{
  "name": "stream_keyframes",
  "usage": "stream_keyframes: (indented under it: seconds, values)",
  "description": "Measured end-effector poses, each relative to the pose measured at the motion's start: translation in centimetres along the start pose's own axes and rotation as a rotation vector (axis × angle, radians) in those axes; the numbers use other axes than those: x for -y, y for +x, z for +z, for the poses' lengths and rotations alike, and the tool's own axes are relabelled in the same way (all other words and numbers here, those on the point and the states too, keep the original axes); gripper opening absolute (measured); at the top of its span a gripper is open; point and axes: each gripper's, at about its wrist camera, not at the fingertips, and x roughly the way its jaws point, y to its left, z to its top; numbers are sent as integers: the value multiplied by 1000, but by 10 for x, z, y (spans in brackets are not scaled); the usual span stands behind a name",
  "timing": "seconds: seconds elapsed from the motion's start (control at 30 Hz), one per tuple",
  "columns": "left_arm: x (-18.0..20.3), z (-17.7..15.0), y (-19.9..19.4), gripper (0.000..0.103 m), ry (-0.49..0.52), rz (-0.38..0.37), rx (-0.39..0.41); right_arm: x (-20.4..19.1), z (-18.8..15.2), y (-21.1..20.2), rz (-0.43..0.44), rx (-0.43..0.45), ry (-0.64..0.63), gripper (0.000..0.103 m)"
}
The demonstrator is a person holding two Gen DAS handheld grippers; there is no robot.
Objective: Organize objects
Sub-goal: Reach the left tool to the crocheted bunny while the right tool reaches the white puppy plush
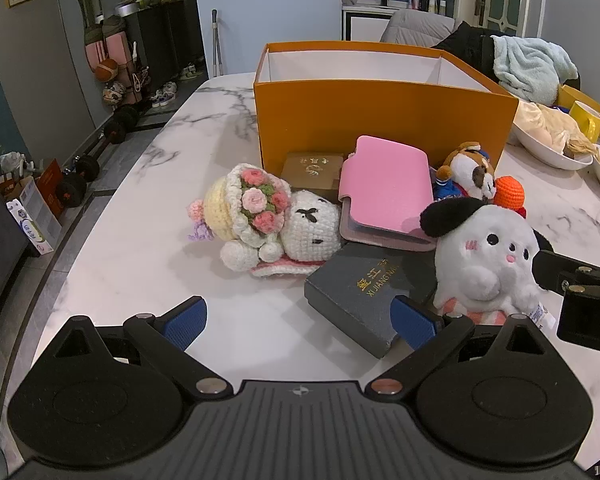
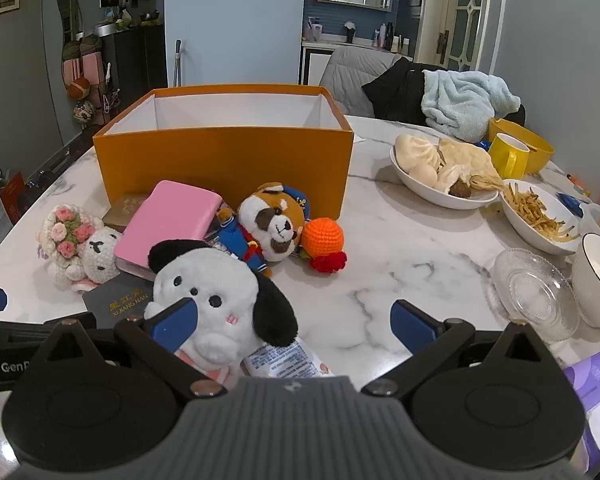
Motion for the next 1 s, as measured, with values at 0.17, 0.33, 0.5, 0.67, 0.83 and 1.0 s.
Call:
stream_keyframes:
  seconds: [0.17,0.33,0.5,0.67,0.83,1.0]
  values:
    - [-1,0,1,103,-2,-2,-1,0,0,0,-1,-5,2,102]
    - [0,0,1,103,-2,-2,1,-1,0,0,2,-2,0,102]
    - [0,0,1,103,-2,-2,2,-1,0,0,3,-7,3,102]
    - [0,0,1,103,-2,-3,-1,0,0,0,4,-7,3,102]
    - [-1,0,0,103,-2,-4,-2,-1,-1,0,2,-5,2,102]
    - [-4,0,3,103,-7,-3,2,1,0,2,33,-10,6,102]
